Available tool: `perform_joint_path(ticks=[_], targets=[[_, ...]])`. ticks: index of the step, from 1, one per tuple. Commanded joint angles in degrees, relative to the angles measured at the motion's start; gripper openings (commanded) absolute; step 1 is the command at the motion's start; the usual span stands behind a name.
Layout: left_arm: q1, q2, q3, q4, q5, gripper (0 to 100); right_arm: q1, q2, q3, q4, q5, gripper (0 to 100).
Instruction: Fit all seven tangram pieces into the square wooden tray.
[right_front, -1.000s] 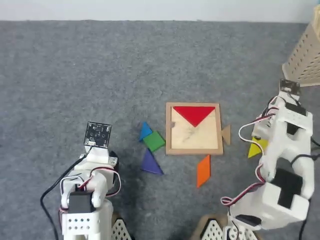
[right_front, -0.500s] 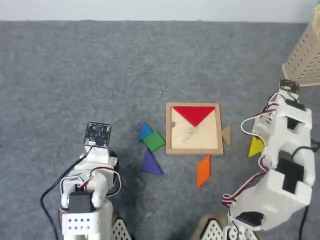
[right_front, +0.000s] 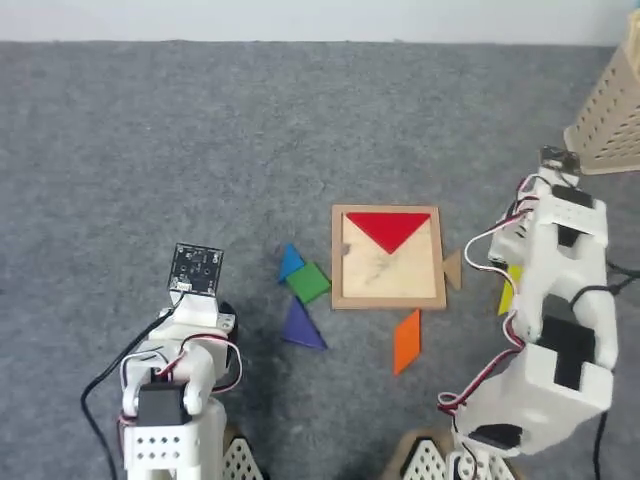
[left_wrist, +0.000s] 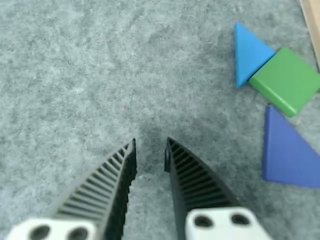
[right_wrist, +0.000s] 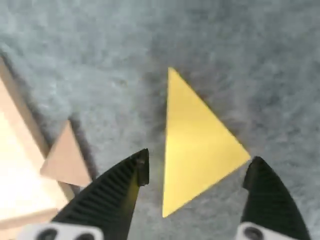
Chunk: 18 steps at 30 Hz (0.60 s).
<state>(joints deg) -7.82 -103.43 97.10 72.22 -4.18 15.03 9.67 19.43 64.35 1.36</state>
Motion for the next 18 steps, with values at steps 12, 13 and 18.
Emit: perform_joint_path(ticks=[12, 13, 18], targets=[[-0.1, -1.0, -0.5, 0.2, -0.4, 9, 3.6, 13.5, -11.0, 4.1, -0.2, 31.4], [-0.1, -1.0, -0.5, 0.2, -0.4, 9, 3.6, 13.8, -11.2, 4.1, -0.2, 31.4], [-0.1, -1.0, -0.5, 0.2, -0.4, 9, 3.6, 13.8, -11.2, 4.1, -0.2, 26.7]])
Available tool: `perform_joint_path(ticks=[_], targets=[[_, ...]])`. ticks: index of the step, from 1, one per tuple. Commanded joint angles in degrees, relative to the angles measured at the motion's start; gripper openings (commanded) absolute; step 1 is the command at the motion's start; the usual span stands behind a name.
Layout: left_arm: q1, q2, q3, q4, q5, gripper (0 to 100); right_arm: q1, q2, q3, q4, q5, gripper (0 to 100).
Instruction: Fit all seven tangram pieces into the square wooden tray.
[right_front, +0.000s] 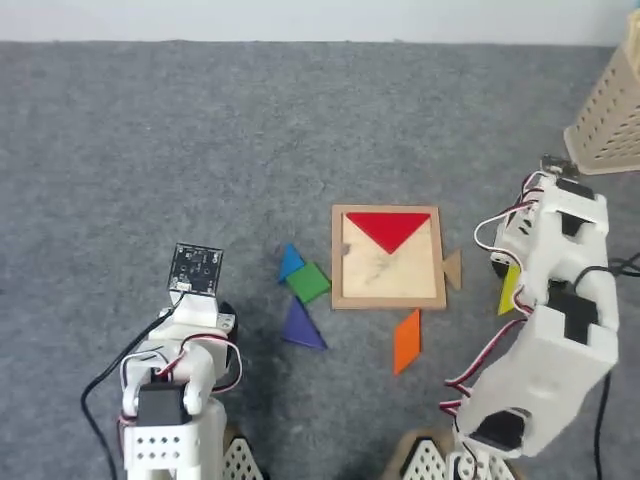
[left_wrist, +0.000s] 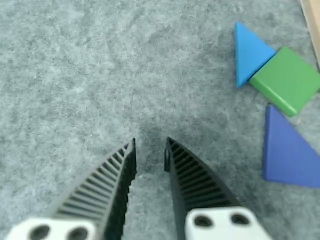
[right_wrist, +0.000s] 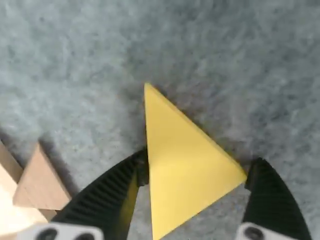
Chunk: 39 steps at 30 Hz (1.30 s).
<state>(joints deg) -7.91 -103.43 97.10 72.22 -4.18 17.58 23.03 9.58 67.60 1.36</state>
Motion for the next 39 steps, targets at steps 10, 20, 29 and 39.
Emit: perform_joint_path(ticks=[10, 20, 29, 39], targets=[[0.0, -1.0, -0.5, 0.2, -0.4, 9, 1.4, 0.0, -1.3, 0.7, -0.3, 17.7], [0.0, -1.0, -0.5, 0.2, -0.4, 9, 0.9, -8.7, 0.6, 2.4, -0.2, 17.7], [0.0, -1.0, -0.5, 0.2, -0.4, 9, -5.8, -24.5, 8.7, 2.5, -0.1, 17.6], [0.0, -1.0, -0.5, 0.2, -0.4, 9, -2.2, -23.6, 7.9, 1.1, 3.2, 18.4]])
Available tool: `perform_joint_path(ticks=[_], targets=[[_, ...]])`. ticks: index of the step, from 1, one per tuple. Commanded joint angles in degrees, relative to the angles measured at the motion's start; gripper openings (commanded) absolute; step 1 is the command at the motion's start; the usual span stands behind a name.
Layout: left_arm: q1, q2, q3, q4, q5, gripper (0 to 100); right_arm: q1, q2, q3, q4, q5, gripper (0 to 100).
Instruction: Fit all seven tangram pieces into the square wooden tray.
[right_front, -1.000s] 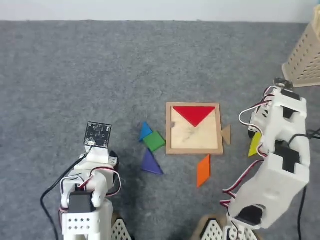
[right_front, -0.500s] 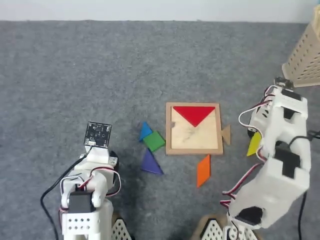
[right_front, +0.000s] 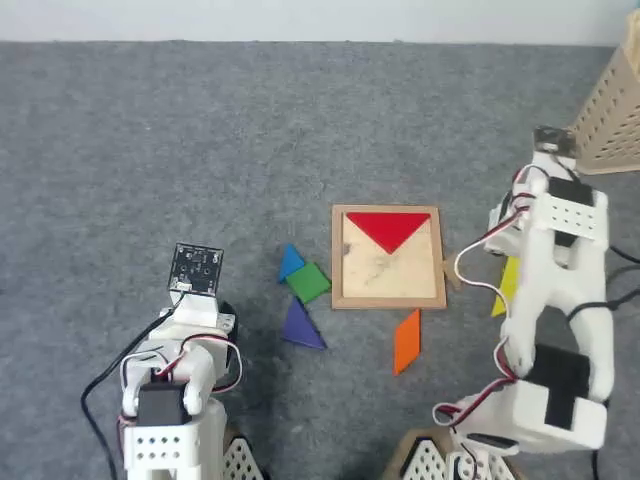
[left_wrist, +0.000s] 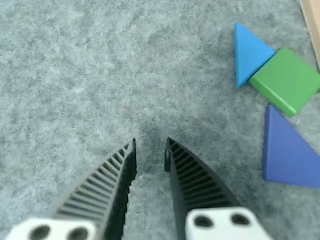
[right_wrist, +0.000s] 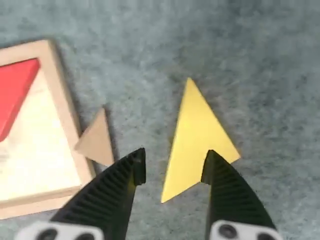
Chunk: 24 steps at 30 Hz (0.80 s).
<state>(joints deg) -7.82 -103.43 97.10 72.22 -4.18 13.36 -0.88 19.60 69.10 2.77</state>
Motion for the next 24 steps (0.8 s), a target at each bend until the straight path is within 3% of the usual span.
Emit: perform_joint_path(ticks=[1, 6, 19, 24], targets=[[-0.1, -1.0, -0.5, 0.2, -0.4, 9, 2.3, 2.2, -2.9, -0.2, 1.8, 19.5], [-0.1, -1.0, -0.5, 0.2, -0.4, 9, 2.2, 12.5, -6.4, -0.2, 1.8, 30.0], [-0.1, -1.0, -0.5, 0.2, -0.4, 9, 2.4, 25.9, -13.1, 0.9, 1.6, 28.5], [-0.1, -1.0, -0.5, 0.2, -0.4, 9, 2.4, 26.3, -13.6, 1.4, 1.4, 20.6]])
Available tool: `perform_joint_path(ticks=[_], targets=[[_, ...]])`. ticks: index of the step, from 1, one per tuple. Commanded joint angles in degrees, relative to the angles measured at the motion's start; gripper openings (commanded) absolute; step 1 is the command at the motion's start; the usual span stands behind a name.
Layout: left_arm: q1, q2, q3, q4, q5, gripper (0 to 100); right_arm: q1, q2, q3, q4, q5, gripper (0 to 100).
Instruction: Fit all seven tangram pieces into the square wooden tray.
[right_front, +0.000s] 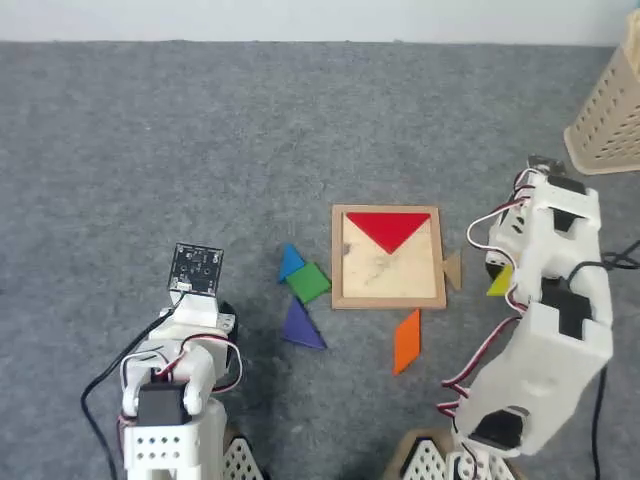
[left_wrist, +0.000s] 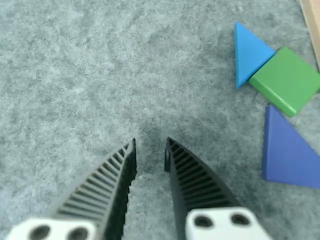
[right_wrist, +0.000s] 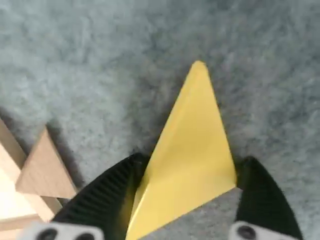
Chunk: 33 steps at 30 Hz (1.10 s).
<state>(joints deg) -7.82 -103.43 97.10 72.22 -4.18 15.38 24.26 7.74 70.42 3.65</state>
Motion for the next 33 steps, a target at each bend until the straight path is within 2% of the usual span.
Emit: perform_joint_path(ticks=[1, 14, 19, 25, 29, 33], targets=[[-0.1, -1.0, -0.5, 0.2, -0.4, 9, 0.4, 1.2, -1.8, 0.0, 0.5, 19.4], [-0.1, -1.0, -0.5, 0.2, -0.4, 9, 0.5, 0.7, -1.9, 0.0, 0.7, 3.9], [-0.1, -1.0, -0.5, 0.2, -0.4, 9, 0.7, -1.8, -4.3, 0.8, 0.9, 0.5], [-0.1, -1.0, -0.5, 0.2, -0.4, 9, 0.7, -11.3, -10.8, 7.5, 0.9, 0.6], [-0.1, -1.0, -0.5, 0.2, -0.4, 9, -1.6, -16.1, -13.2, 9.7, 0.9, 0.6], [-0.1, -1.0, -0.5, 0.2, -0.4, 9, -8.0, -18.2, -13.5, 9.7, 1.5, 0.6]])
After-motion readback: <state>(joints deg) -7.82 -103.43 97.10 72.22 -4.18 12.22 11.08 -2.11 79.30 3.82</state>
